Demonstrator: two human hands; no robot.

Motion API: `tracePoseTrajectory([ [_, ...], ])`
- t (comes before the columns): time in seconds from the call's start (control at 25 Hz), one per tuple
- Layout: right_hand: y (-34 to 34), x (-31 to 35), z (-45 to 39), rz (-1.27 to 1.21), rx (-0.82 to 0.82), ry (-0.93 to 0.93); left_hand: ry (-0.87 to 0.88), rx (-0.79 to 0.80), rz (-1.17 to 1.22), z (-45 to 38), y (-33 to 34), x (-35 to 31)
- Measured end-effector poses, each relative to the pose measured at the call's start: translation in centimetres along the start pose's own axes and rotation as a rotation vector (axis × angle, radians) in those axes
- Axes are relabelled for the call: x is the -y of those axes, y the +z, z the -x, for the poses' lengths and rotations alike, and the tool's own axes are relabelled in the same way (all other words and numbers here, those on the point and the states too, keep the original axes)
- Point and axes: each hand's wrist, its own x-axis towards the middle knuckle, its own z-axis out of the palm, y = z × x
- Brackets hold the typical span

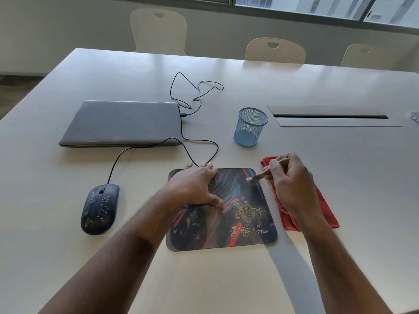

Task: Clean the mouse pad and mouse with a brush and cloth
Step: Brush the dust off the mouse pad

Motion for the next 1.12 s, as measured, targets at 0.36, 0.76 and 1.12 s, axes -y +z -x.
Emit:
tracePoseTrajectory([
  [0.36, -0.2, 0.6, 0.4, -0.048, 0.036, 0.008, 0.008, 0.001, 0.004, 0.1, -0.1, -0.1],
  [0.76, -0.1, 1.1, 1.0, -0.04, 0.072, -0.01, 0.001, 0.005, 0.029, 0.3, -0.2, -0.1],
  [1.12, -0.1, 1.5, 1.4, 0.001, 0.213, -0.013, -0.008, -0.004, 0.029, 0.5, -0.3, -0.2],
])
